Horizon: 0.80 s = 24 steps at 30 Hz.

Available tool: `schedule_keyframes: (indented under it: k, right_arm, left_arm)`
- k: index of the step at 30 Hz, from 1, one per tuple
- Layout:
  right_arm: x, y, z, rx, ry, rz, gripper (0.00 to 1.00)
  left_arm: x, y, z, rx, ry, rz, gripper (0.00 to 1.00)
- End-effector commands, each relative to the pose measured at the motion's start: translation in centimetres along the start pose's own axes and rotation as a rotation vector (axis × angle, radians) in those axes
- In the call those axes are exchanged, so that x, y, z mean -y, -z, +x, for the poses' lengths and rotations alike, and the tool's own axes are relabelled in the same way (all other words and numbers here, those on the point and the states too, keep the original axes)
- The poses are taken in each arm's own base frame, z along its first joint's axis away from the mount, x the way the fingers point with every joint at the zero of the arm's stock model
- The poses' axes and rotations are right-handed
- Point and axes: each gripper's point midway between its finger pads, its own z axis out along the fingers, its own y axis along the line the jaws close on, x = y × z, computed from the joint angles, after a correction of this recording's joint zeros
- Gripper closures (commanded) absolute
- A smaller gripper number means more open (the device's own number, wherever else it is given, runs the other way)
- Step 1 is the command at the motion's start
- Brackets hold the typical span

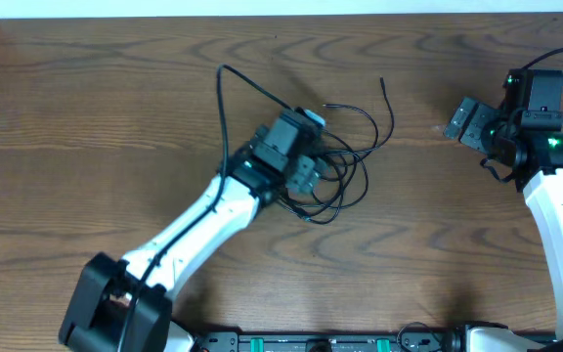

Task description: Untangle cables

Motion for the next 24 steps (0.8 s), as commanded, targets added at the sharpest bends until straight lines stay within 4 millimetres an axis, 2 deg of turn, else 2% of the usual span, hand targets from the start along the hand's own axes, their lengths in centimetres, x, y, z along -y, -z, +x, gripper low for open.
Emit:
schedule_keyframes:
  k: [1, 6, 10, 13, 18, 22, 24]
  right_arm:
    - [-0.2, 0.3, -0.5, 0.013, -0.016, -0.005, 0.01]
    - [-0.2, 0.3, -0.5, 0.013, -0.016, -0.005, 0.01]
    - [-0.2, 0.3, -0.5, 0.013, -0.016, -0.005, 0.01]
    - [-0.2, 0.3, -0.5, 0.014, -0.016, -0.005, 0.01]
    - [-0.2, 0.3, -0.5, 0.013, -0.016, -0.005, 0.01]
    - [-0.2, 0.3, -0.5, 0.013, -0.016, -0.005, 0.01]
    - [-0.2, 0.3, -0.5, 0.013, -0.016, -0.005, 0.01]
  left_arm:
    - [-0.6, -2.2, 0.7, -0.022, -0.120, 0.017, 0.05]
    - [1.9, -5.3, 2.5, -0.058, -0.273, 0.140, 0.06]
    - [2.1, -6.8, 3.8, -0.097, -0.275, 0.146, 0.06]
    - [2.2, -7.8, 4.0, -0.095, -0.274, 0.145, 0.06]
    - [2.3, -9.2, 3.8, -0.076, -0.273, 0.140, 0.12]
    - [2.0, -10.4, 4.7, -0.097, -0.280, 0.115, 0.18]
    - [1.5, -10.9, 5.2, -0.115, -0.283, 0.083, 0.26]
